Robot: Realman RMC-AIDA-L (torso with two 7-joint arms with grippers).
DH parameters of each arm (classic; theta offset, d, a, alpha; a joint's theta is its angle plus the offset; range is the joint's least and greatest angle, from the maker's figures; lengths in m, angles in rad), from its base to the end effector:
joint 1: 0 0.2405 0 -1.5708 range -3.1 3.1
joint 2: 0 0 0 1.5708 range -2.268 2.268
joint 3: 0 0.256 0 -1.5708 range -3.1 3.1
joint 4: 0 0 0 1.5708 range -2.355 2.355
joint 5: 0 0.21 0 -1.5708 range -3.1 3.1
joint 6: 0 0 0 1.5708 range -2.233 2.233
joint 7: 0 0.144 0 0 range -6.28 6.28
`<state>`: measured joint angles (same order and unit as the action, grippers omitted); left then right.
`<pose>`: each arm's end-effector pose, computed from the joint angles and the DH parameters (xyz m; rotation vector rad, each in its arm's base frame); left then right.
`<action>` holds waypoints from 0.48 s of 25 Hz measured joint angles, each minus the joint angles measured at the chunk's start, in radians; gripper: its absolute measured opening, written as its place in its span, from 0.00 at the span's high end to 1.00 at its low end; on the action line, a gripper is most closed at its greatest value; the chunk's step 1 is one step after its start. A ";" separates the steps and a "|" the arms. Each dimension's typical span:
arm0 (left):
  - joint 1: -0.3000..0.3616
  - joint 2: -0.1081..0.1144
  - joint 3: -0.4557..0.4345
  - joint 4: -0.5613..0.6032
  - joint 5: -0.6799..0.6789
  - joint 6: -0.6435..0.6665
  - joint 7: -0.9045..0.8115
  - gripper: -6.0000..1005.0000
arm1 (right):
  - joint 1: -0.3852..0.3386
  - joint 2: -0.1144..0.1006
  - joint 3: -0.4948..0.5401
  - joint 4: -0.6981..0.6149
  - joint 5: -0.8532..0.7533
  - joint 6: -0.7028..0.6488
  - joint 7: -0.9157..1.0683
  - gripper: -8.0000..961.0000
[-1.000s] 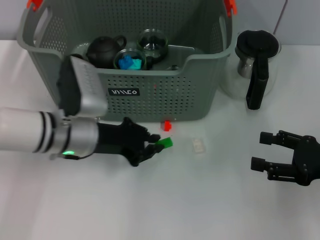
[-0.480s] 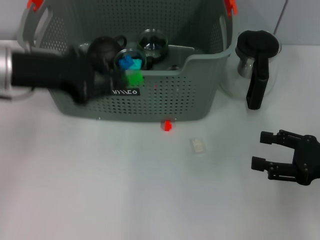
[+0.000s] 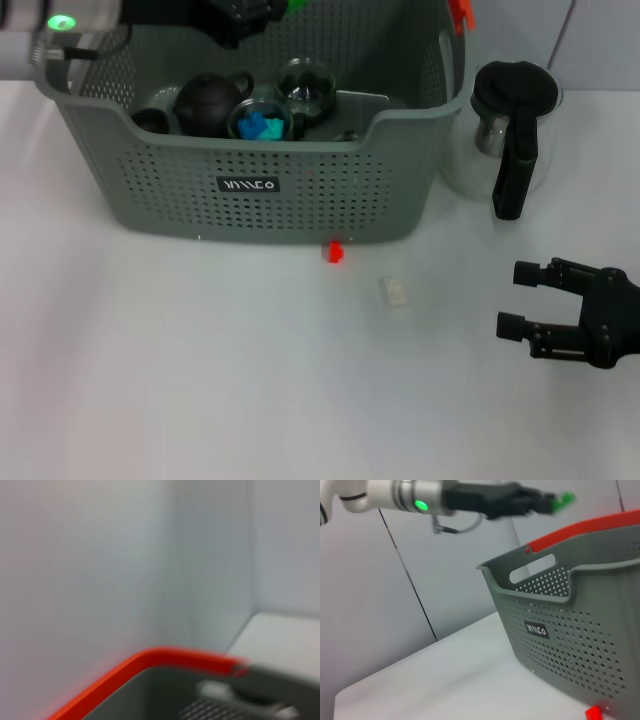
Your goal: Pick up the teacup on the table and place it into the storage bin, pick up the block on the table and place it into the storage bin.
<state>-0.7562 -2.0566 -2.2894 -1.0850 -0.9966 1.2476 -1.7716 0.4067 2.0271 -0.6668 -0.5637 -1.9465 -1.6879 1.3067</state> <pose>-0.1465 0.4401 0.0698 -2.4966 -0.3096 -0.3620 0.2985 0.2820 0.0111 -2.7069 0.7275 0.8313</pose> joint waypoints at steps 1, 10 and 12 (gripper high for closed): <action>-0.012 -0.007 0.012 0.025 0.036 -0.053 -0.014 0.80 | 0.000 0.000 0.000 0.000 0.000 -0.001 0.000 0.05; -0.051 -0.026 0.050 0.100 0.196 -0.200 -0.163 0.76 | 0.000 0.001 0.005 0.001 0.000 -0.003 0.000 0.05; -0.044 -0.041 0.045 0.073 0.193 -0.201 -0.166 0.71 | 0.000 0.001 0.006 0.001 0.000 -0.002 0.000 0.05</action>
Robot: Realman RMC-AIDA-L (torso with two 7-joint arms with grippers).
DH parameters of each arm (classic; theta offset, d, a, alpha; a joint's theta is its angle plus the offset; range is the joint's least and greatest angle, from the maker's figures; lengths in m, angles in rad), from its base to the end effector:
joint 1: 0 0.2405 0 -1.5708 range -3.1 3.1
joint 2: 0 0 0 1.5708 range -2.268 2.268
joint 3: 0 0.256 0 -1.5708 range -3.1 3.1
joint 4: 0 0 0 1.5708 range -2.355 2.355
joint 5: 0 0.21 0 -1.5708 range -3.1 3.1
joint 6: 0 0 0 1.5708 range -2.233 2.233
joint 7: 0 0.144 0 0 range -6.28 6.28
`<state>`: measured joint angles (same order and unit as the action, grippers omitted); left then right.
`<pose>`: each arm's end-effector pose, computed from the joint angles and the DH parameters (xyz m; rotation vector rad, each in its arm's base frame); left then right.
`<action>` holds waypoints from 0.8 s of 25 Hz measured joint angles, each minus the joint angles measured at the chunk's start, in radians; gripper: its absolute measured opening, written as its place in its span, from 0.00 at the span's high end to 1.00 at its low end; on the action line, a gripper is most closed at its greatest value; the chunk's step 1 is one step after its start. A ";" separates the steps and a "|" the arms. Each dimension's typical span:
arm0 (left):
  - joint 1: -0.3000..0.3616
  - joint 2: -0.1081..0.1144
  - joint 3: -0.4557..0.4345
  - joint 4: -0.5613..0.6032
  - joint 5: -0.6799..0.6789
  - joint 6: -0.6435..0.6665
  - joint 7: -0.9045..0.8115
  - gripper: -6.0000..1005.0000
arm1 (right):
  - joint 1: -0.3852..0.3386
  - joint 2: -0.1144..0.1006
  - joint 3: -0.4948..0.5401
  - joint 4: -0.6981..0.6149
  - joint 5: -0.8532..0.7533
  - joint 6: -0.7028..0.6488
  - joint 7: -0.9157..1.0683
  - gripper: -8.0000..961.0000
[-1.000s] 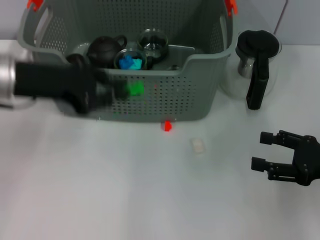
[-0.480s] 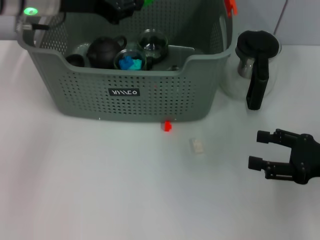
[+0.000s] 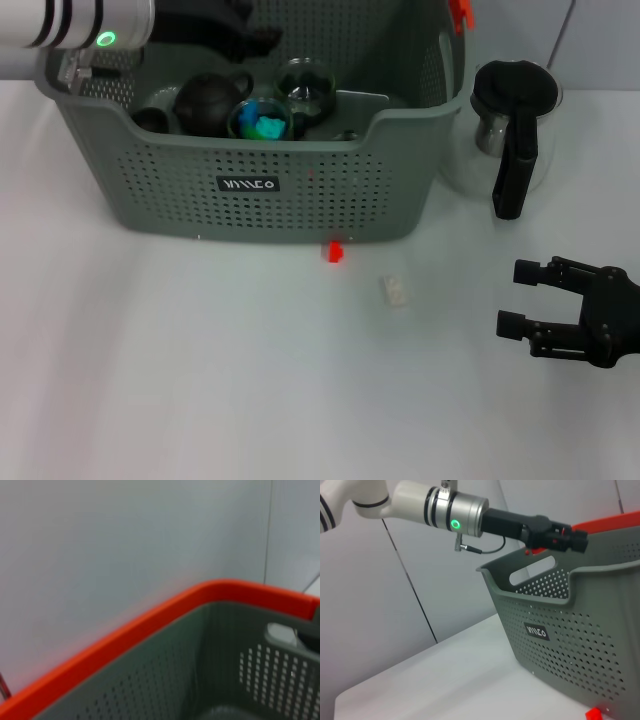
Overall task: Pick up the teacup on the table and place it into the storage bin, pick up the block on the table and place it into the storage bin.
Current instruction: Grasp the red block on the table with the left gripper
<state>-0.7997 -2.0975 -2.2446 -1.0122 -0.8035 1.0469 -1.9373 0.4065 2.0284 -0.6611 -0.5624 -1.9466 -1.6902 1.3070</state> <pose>-0.1577 0.4594 0.0434 -2.3856 -0.4890 -0.2088 0.2983 0.2818 0.0111 -2.7025 0.7306 0.8387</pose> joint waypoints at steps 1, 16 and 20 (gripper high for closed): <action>0.009 -0.010 -0.009 -0.027 -0.005 0.000 -0.007 0.69 | 0.000 0.000 0.000 0.000 0.000 0.000 0.000 0.05; 0.425 -0.044 -0.065 -0.195 -0.537 0.493 0.414 0.15 | -0.009 -0.005 0.000 -0.003 0.000 -0.004 0.007 0.05; 0.459 -0.059 -0.035 -0.076 -0.460 0.507 0.553 0.15 | -0.006 -0.005 -0.001 -0.005 0.000 -0.001 0.007 0.05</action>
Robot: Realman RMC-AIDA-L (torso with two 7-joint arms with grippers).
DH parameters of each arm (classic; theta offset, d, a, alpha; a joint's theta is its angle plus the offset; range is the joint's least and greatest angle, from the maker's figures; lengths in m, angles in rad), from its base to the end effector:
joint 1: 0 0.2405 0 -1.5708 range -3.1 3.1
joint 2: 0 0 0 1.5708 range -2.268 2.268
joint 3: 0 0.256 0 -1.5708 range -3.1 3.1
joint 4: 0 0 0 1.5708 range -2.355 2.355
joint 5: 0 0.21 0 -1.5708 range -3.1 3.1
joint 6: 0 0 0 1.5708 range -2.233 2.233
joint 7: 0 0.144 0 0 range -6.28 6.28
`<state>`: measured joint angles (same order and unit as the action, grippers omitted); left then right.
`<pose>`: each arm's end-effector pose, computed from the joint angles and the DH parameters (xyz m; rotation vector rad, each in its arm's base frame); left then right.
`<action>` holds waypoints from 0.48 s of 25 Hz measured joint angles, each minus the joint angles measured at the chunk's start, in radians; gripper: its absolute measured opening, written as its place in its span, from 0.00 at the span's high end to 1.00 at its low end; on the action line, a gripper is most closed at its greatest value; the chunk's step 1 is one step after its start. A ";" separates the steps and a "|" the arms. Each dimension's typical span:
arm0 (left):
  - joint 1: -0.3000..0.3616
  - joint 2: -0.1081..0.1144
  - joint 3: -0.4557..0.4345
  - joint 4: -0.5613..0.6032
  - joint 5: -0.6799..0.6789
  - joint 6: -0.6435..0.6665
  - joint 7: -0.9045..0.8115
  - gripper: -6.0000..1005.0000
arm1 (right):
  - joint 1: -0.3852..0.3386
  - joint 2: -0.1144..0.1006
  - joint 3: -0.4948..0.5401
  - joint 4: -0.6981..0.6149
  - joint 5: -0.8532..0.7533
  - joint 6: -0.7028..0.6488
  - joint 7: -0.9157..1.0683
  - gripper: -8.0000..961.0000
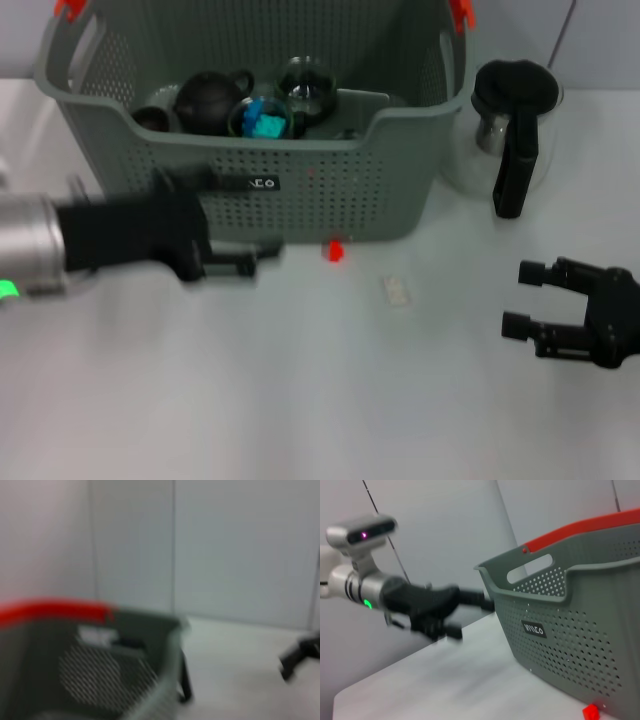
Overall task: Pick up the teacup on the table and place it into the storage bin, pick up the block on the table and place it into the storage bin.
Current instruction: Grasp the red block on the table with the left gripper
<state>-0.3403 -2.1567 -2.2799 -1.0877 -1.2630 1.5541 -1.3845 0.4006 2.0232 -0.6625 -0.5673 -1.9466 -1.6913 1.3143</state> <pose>-0.2393 0.3146 0.0273 -2.6554 -0.2977 -0.6196 0.3007 0.2808 0.0137 -2.6994 0.7399 0.8296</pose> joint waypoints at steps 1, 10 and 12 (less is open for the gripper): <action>-0.007 -0.001 0.009 0.037 0.025 -0.005 0.016 0.15 | 0.000 0.000 -0.001 0.000 0.000 0.000 0.000 0.05; -0.165 -0.011 0.090 0.354 0.152 -0.235 0.125 0.15 | -0.004 -0.002 0.001 0.003 0.000 -0.004 0.000 0.05; -0.196 -0.015 0.119 0.403 0.146 -0.297 0.148 0.15 | -0.004 -0.002 0.001 0.005 0.000 -0.003 0.000 0.05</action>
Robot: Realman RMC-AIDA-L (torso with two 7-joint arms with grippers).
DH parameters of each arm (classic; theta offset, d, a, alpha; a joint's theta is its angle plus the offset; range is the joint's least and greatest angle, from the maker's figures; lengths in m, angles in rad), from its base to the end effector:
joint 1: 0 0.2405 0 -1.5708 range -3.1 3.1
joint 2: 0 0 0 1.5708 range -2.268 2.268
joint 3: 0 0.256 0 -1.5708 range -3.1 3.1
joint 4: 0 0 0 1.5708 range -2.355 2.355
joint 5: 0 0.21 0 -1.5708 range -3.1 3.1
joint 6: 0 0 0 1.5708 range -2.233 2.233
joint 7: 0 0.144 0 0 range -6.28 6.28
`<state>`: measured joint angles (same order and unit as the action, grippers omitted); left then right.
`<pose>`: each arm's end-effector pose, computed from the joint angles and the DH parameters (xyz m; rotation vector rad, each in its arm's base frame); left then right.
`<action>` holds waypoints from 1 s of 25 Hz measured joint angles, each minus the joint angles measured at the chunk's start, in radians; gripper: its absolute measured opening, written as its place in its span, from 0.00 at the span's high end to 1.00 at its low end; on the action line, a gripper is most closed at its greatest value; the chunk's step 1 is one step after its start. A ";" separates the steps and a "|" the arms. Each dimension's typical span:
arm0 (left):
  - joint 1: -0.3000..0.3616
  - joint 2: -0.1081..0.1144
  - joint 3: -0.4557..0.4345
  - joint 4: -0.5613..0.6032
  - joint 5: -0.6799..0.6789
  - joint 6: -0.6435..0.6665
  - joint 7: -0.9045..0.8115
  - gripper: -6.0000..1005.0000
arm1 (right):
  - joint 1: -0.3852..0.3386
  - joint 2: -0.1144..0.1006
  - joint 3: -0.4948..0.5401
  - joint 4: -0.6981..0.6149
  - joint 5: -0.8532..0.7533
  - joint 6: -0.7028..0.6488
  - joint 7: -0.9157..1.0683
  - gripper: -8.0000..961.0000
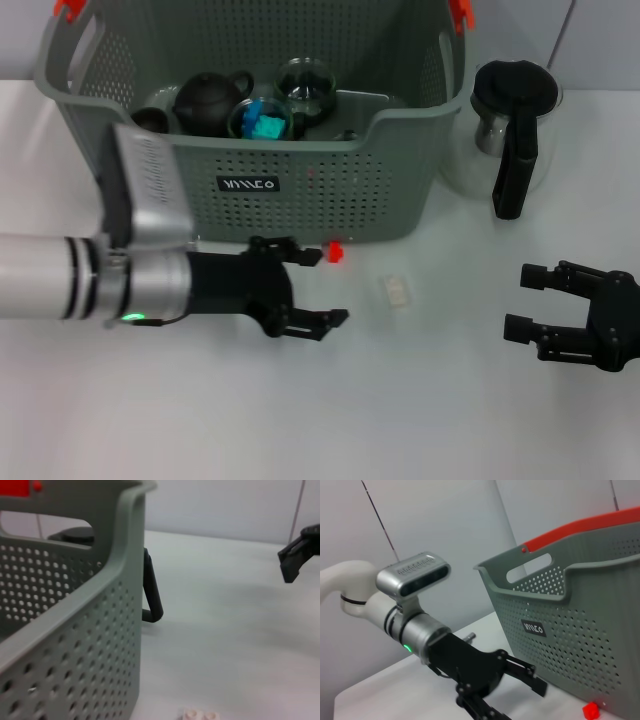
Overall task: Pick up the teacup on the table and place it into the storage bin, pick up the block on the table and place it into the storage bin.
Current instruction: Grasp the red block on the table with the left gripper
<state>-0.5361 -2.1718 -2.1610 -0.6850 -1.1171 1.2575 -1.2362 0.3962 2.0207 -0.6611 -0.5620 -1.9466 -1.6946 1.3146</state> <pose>-0.2458 0.3363 -0.0690 -2.8171 -0.3130 -0.3596 0.3024 0.2789 0.0140 -2.6973 0.7505 0.8328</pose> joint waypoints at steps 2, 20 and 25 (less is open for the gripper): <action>-0.024 -0.004 0.017 0.037 -0.006 -0.036 0.023 0.16 | 0.000 0.000 0.000 0.000 0.000 0.000 0.000 0.05; -0.121 -0.006 0.035 0.246 -0.130 -0.223 0.249 0.16 | 0.000 0.004 0.000 -0.002 0.000 0.000 0.000 0.05; -0.140 -0.006 0.035 0.289 -0.157 -0.282 0.280 0.16 | 0.001 0.000 0.000 0.001 0.000 0.002 0.000 0.05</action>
<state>-0.6757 -2.1782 -2.1260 -0.3959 -1.2742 0.9759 -0.9559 0.3972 2.0212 -0.6610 -0.5608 -1.9466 -1.6927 1.3146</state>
